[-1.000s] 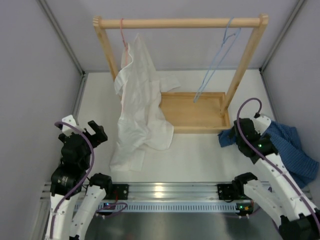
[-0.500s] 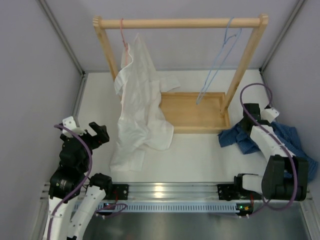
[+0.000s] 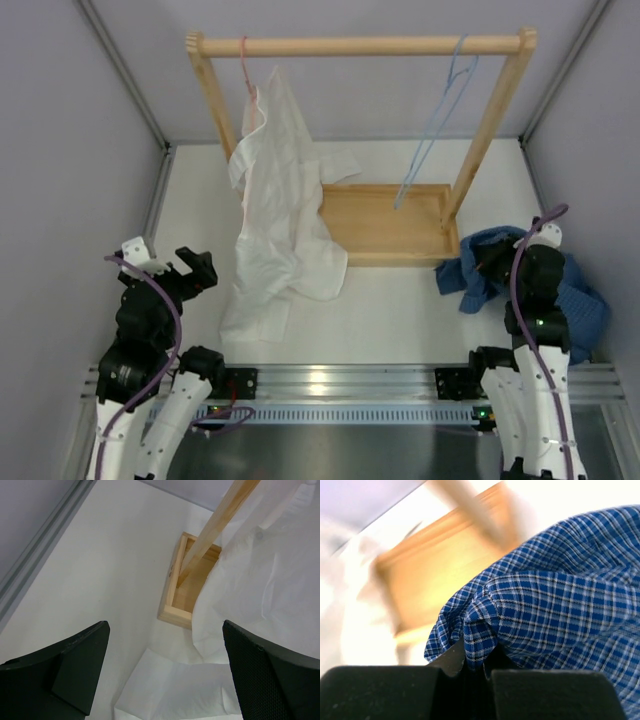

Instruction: Place the shirt on the hanger

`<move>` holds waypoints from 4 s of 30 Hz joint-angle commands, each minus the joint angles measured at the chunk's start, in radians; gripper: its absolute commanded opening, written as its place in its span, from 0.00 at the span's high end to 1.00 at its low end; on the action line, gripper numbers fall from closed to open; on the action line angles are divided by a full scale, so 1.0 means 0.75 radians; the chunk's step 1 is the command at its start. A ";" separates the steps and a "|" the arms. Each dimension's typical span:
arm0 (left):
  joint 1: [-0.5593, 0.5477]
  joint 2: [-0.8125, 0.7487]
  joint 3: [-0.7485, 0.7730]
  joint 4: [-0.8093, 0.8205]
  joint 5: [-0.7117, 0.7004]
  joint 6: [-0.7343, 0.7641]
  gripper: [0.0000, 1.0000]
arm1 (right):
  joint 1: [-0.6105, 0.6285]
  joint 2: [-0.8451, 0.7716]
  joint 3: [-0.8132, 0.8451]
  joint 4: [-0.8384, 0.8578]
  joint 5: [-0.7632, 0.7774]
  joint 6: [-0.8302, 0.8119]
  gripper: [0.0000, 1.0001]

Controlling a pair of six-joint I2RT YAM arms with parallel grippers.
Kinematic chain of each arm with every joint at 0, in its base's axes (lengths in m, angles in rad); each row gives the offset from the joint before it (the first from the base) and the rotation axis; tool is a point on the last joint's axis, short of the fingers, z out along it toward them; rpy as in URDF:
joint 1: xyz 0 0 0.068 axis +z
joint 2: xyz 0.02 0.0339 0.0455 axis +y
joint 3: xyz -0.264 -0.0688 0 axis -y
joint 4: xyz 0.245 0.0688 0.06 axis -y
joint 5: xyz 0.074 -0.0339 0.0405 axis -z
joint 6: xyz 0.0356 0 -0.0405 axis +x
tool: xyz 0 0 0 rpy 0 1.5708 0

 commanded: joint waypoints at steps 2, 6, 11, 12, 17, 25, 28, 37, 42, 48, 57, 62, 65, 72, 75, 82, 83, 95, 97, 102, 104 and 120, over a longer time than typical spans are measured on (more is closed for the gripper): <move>-0.003 -0.071 -0.003 0.077 -0.009 0.009 0.02 | 0.081 -0.056 0.020 -0.094 -0.948 -0.030 1.00; -0.003 -0.077 -0.003 0.077 -0.011 0.011 0.02 | 0.300 -0.248 -0.007 0.070 -1.042 0.191 1.00; 0.001 -0.067 0.003 0.077 -0.009 0.015 0.02 | 0.604 -0.267 0.058 0.151 -0.942 0.337 1.00; 0.001 -0.069 0.007 0.077 0.006 0.017 0.02 | 0.672 -0.233 0.065 0.129 -0.862 0.325 1.00; 0.001 -0.049 0.023 0.126 0.163 0.082 0.02 | 1.088 0.047 0.044 0.233 -0.355 0.331 1.00; 0.006 0.029 0.050 0.132 0.306 0.150 0.02 | 1.566 0.621 0.412 0.305 0.530 0.306 1.00; 0.006 0.029 0.136 0.122 0.433 0.140 0.02 | 1.546 0.663 0.471 0.250 0.727 0.320 0.30; 0.008 0.309 0.494 -0.083 1.195 0.070 0.02 | 1.564 0.588 0.417 0.012 0.149 -0.205 0.05; 0.010 0.322 0.488 -0.081 1.520 0.027 0.02 | 1.695 0.604 0.382 -0.094 0.152 -0.334 0.05; 0.010 0.285 0.202 -0.081 1.395 -0.024 0.02 | 1.768 0.800 0.408 -0.076 0.317 -0.407 0.05; 0.010 0.183 0.052 -0.081 1.345 -0.028 0.02 | 1.971 1.295 0.523 0.100 0.304 -0.600 0.08; 0.010 0.129 0.071 -0.081 1.366 -0.038 0.02 | 1.969 1.510 0.586 0.196 0.521 -0.565 0.12; 0.010 0.101 0.068 -0.081 1.388 -0.038 0.02 | 1.965 1.553 0.605 0.258 0.556 -0.559 0.38; 0.010 0.070 0.001 -0.079 1.395 -0.053 0.02 | 1.961 1.425 0.586 0.321 0.641 -0.522 1.00; 0.012 0.056 -0.038 -0.052 1.378 -0.075 0.02 | 1.959 1.282 0.584 0.264 0.658 -0.484 1.00; 0.036 -0.059 -0.201 0.085 1.388 -0.233 0.02 | 1.934 0.820 0.625 0.113 0.764 -0.318 1.00; 0.040 -0.083 -0.220 0.101 1.401 -0.247 0.02 | 1.928 0.778 0.662 0.096 0.762 -0.310 1.00; 0.171 -0.114 -0.098 0.486 1.474 -0.582 0.02 | 1.916 0.798 1.140 -0.121 0.874 -0.316 1.00; 0.279 -0.096 -0.030 0.482 1.529 -0.593 0.02 | 1.914 0.815 1.195 -0.123 0.956 -0.255 1.00; 0.308 -0.080 0.144 0.476 1.472 -0.646 0.02 | 1.916 0.850 1.392 -0.123 1.050 -0.203 1.00; 0.325 -0.010 0.175 0.478 1.495 -0.644 0.02 | 1.916 0.858 1.463 -0.123 1.057 -0.191 1.00; 0.535 0.542 0.551 0.411 1.777 -0.376 0.02 | 1.816 0.913 1.376 -0.200 1.311 -0.114 1.00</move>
